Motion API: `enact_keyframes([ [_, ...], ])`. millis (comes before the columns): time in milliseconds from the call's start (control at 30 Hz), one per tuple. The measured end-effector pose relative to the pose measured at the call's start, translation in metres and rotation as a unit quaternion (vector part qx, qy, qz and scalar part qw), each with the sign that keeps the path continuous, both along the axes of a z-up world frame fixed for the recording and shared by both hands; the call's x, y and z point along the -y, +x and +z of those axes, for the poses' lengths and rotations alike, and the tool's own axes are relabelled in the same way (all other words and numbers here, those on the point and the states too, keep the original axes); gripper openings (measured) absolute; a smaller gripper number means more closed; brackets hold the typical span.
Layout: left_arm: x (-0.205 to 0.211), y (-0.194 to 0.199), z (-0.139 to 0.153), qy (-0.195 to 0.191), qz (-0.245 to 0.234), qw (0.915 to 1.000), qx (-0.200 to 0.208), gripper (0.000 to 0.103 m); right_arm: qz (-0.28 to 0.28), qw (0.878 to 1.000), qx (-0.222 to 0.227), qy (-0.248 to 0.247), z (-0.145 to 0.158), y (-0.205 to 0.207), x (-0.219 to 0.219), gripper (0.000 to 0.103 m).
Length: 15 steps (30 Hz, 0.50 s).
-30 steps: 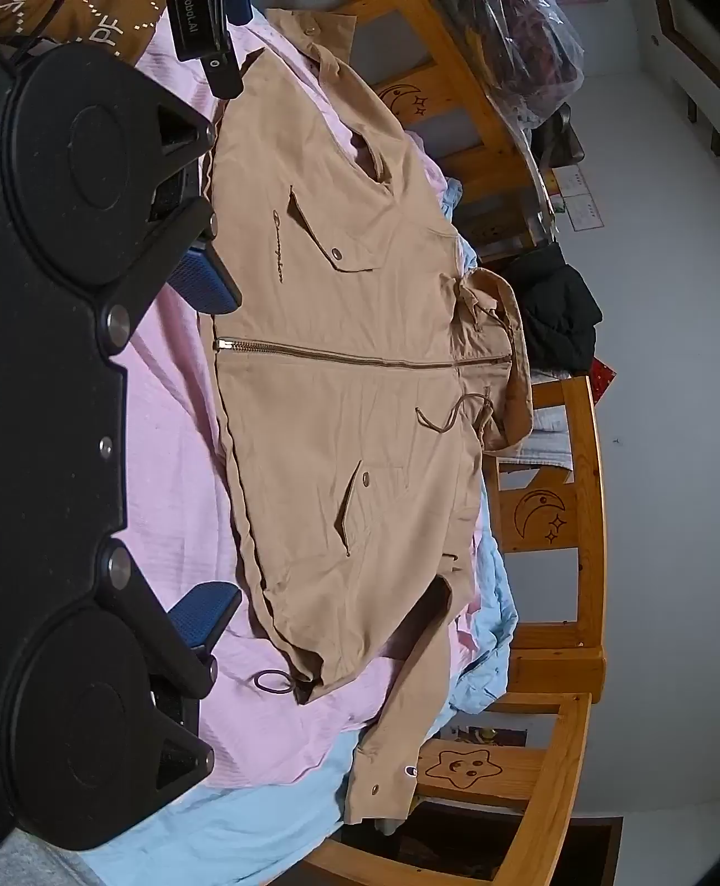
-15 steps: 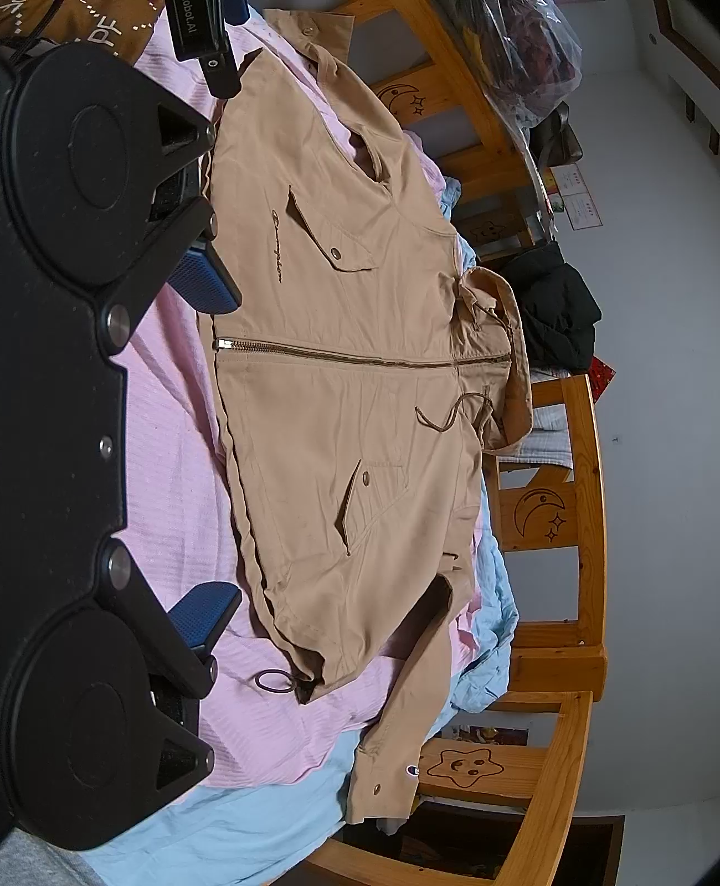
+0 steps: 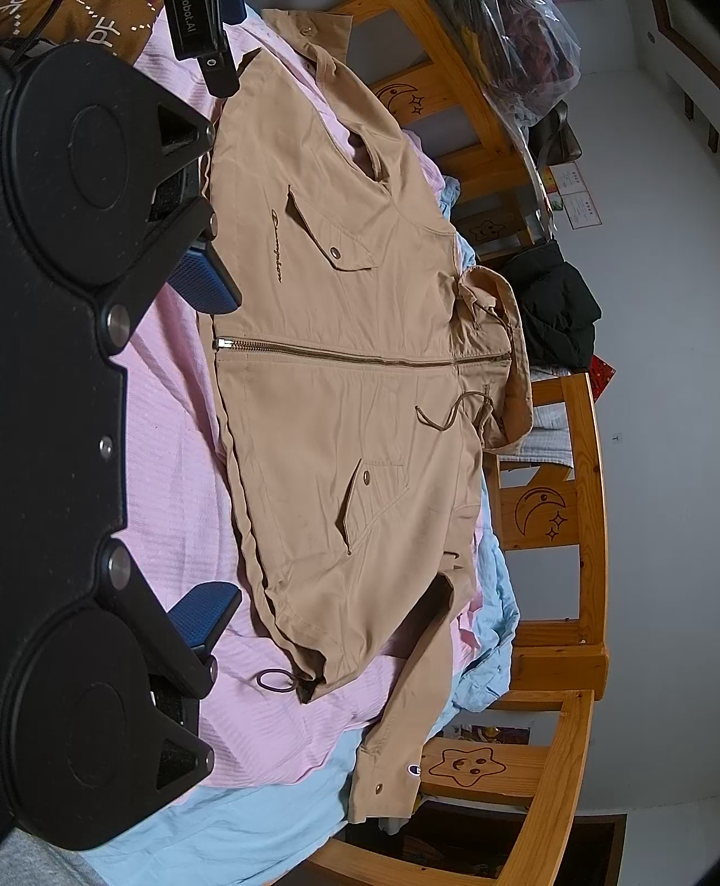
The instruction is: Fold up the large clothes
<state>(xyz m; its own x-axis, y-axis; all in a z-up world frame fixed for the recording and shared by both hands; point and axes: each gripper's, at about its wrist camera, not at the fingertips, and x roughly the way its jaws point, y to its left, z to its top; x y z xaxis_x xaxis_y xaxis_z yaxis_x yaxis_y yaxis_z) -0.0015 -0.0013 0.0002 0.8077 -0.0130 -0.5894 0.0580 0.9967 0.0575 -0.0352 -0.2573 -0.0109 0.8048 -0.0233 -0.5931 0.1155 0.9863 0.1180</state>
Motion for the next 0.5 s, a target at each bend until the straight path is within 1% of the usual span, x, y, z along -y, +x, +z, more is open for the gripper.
enact_keyframes([
  [500,-0.0015,0.0009,-0.0009,-0.001,0.0,1.0,-0.001,0.103,0.0,1.0,-0.001,0.001,-0.0002,0.0001,0.0005,0.103],
])
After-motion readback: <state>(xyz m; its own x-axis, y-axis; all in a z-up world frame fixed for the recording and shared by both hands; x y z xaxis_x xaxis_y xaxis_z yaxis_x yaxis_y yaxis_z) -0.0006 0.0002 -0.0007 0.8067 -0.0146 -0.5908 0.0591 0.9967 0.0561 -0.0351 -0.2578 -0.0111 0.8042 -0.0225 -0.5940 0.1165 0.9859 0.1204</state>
